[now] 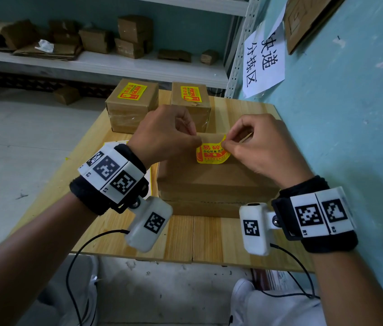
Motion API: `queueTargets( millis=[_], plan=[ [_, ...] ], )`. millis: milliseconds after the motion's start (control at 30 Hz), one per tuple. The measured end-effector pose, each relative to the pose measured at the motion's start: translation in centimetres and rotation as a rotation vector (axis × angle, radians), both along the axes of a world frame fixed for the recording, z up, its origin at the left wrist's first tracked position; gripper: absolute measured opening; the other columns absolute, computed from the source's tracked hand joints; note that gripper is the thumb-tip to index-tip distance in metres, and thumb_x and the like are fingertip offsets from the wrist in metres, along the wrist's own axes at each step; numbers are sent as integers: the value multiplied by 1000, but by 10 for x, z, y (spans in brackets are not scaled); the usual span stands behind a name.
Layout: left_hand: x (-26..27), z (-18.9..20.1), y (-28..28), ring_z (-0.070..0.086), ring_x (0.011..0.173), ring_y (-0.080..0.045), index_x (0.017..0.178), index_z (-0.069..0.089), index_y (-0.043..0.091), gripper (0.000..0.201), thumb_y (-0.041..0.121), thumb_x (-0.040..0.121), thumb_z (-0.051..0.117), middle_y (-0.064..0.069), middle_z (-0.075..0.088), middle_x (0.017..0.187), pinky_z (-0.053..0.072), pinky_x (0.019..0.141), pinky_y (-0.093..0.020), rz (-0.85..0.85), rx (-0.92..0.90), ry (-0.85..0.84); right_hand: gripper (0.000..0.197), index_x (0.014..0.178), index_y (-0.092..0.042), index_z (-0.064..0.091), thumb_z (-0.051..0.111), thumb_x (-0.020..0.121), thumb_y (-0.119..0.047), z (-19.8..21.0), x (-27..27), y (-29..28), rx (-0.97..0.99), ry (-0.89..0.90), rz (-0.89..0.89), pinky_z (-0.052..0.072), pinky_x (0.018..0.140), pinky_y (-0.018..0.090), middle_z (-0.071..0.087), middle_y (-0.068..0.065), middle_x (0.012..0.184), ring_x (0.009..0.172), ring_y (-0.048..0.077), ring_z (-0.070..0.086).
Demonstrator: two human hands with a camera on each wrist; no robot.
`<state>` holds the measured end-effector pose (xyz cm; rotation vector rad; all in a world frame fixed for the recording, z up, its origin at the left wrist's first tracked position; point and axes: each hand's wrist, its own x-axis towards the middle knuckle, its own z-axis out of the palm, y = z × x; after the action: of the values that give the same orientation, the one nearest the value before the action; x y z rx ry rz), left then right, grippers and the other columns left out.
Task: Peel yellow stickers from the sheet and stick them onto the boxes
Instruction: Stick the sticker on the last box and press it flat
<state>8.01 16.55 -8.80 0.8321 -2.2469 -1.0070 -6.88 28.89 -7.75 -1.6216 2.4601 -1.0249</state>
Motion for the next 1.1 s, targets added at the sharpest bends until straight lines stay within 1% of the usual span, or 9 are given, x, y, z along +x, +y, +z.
queueTargets(
  millis=[100,200,333,467,633,733,833,1000,1100],
  plan=[
    [1,-1,-1,64,75,-11,77,65,20,14,22,76,79,6,67,75,56,77,-38,2,-14,-13,7,75,-25,69,76,79,-25,-1,-1,0,7,4,-2,41,60,13,68,-13,77,73,-1,61],
    [3,-1,-3,63,74,-10,75,65,21,15,22,74,80,7,66,74,56,78,-40,4,-19,-20,8,74,-25,69,76,78,-26,-2,-1,1,9,-1,-7,43,63,19,67,-13,74,72,1,61],
    [5,-3,-4,62,74,-9,75,65,22,16,23,74,80,9,65,75,53,74,-35,13,-32,-32,7,75,-25,70,76,78,-26,-4,-3,1,28,4,-10,44,65,20,66,-16,72,71,-1,61],
    [7,-3,-4,62,77,-9,79,65,21,15,23,76,79,7,66,79,51,72,-29,18,-32,-48,7,75,-24,71,77,77,-26,-6,-4,2,37,0,-17,46,69,22,67,-15,75,74,3,63],
    [7,-3,-4,62,78,-10,78,65,21,15,23,76,79,7,66,79,52,74,-30,11,-24,-66,8,74,-24,71,77,78,-24,-7,-7,4,50,-1,-4,45,63,15,68,-14,75,73,-2,62],
    [8,-3,-4,63,78,-10,79,66,20,14,23,76,80,6,66,79,51,72,-29,15,-34,-71,7,74,-23,71,77,78,-24,-6,-8,6,50,-2,1,50,67,18,68,-14,74,72,-1,63],
    [9,-3,-3,62,77,-7,79,66,22,14,23,76,80,9,65,78,50,71,-26,19,-63,-88,7,76,-23,71,77,79,-22,-5,-8,9,56,5,24,50,66,16,68,-13,75,69,-1,62],
    [12,-3,-1,58,69,-3,79,64,22,17,24,75,81,10,63,73,43,63,-19,14,-99,-114,12,76,-21,69,79,78,-25,-6,-8,13,73,2,27,51,65,21,66,-9,69,62,3,60],
    [12,-3,0,57,73,-4,87,65,20,20,27,75,80,11,61,77,42,62,-18,28,-120,-121,15,85,-22,67,80,78,-27,-6,-10,15,68,-8,20,50,70,24,65,-9,79,71,5,58]
  ],
)
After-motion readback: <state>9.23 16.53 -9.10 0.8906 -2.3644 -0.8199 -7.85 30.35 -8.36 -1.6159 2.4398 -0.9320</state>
